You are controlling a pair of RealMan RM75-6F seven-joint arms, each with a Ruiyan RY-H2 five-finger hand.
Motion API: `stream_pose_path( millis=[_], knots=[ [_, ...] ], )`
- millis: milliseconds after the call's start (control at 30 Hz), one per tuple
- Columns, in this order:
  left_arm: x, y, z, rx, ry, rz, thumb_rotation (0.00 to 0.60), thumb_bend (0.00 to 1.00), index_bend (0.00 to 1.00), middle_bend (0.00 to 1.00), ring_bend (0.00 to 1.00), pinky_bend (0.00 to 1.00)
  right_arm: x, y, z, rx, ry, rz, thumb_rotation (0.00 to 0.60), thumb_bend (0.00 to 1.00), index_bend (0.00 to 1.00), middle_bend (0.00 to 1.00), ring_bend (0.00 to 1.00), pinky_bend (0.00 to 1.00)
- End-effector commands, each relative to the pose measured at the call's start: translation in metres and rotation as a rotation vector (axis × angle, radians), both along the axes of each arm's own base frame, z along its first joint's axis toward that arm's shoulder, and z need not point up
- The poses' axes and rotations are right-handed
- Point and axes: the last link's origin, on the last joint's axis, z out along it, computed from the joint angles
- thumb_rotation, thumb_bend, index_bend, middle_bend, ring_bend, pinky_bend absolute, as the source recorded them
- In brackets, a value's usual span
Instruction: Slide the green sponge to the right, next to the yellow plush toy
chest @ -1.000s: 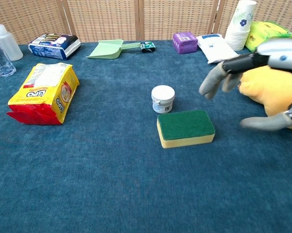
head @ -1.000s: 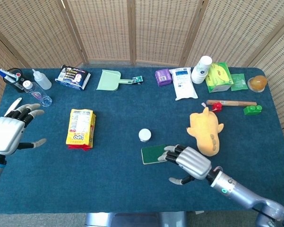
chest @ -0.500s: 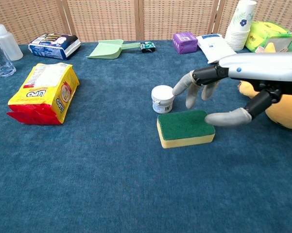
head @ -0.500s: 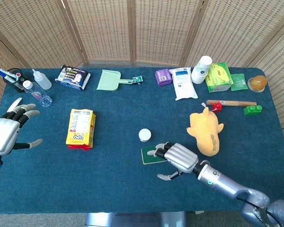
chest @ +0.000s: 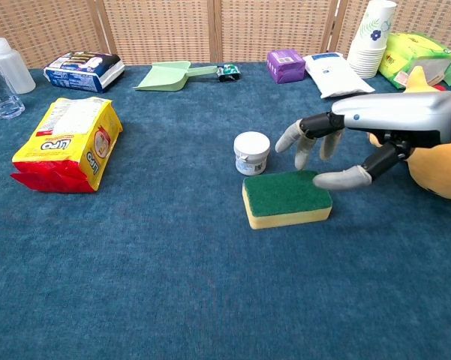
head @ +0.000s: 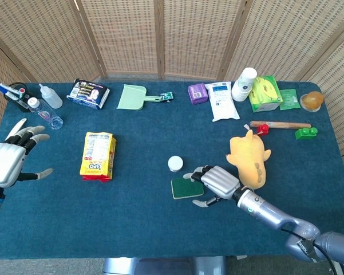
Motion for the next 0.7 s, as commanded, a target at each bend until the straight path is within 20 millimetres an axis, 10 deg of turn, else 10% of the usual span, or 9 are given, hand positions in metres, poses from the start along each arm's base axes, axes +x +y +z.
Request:
stream_pose_path(
  millis=[33, 700],
  knots=[
    [-0.001, 0.000, 0.000, -0.001, 0.001, 0.002, 0.490, 0.11, 0.24, 0.19, 0.19, 0.36, 0.000, -0.003, -0.002, 0.003, 0.004, -0.005, 0.264, 0.37, 0.16, 0.33, 0.21, 0.31],
    [-0.004, -0.004, 0.004, 0.007, 0.003, 0.011, 0.487, 0.11, 0.23, 0.19, 0.19, 0.36, -0.003, -0.016, -0.013, 0.009, 0.017, -0.016, 0.264, 0.37, 0.17, 0.33, 0.21, 0.31]
  ],
)
